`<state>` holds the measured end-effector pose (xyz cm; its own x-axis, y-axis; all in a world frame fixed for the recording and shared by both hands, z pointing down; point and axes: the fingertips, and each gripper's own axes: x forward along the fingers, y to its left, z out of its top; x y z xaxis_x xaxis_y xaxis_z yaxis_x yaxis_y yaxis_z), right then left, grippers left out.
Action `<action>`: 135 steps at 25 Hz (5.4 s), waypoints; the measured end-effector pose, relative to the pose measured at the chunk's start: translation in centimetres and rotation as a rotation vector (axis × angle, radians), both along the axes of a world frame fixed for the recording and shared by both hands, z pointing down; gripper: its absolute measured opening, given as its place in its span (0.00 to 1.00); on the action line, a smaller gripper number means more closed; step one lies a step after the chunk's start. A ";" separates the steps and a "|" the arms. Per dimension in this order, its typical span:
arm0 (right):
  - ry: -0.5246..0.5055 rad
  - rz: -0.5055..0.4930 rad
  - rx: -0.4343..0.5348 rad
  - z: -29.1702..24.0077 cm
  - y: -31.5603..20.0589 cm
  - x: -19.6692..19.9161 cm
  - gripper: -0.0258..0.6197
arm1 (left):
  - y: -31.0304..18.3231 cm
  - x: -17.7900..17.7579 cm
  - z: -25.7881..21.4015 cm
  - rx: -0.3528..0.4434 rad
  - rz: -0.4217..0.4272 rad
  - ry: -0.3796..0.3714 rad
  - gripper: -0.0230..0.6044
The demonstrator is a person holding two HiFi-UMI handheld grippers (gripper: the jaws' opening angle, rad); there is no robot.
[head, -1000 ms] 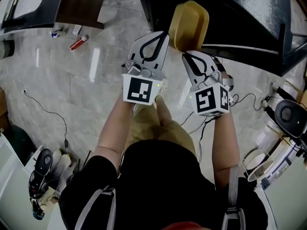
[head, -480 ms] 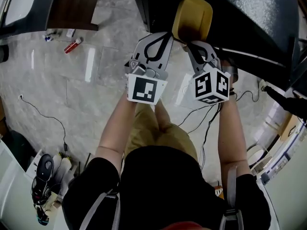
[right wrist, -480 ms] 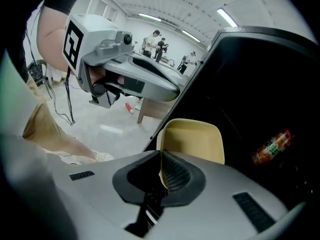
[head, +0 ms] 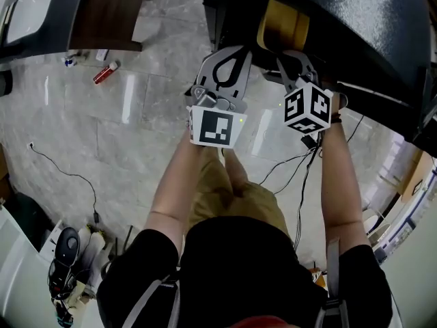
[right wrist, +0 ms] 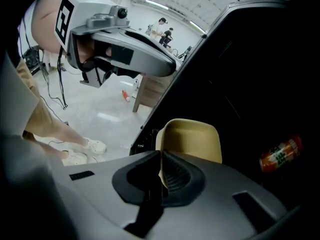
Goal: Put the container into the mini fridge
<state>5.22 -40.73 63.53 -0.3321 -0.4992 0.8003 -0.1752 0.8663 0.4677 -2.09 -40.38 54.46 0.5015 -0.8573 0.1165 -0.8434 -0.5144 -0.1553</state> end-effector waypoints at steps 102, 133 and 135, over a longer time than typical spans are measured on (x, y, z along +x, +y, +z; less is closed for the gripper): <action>-0.932 0.364 0.169 -34.1 17.7 6.0 0.11 | 18.2 9.6 -29.5 0.140 0.166 -0.092 0.08; -1.003 0.386 0.372 -41.6 27.2 -3.7 0.10 | 26.7 -0.8 -34.9 0.201 0.225 0.041 0.07; -0.998 0.385 0.398 -42.3 28.2 -4.2 0.10 | 27.5 -1.3 -35.4 0.207 0.236 0.046 0.08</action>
<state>1.06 -12.54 21.20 -0.5015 -0.8648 0.0272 -0.8449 0.4962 0.1996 -3.35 -12.85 19.09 0.6900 -0.7199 -0.0757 -0.7132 -0.6582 -0.2412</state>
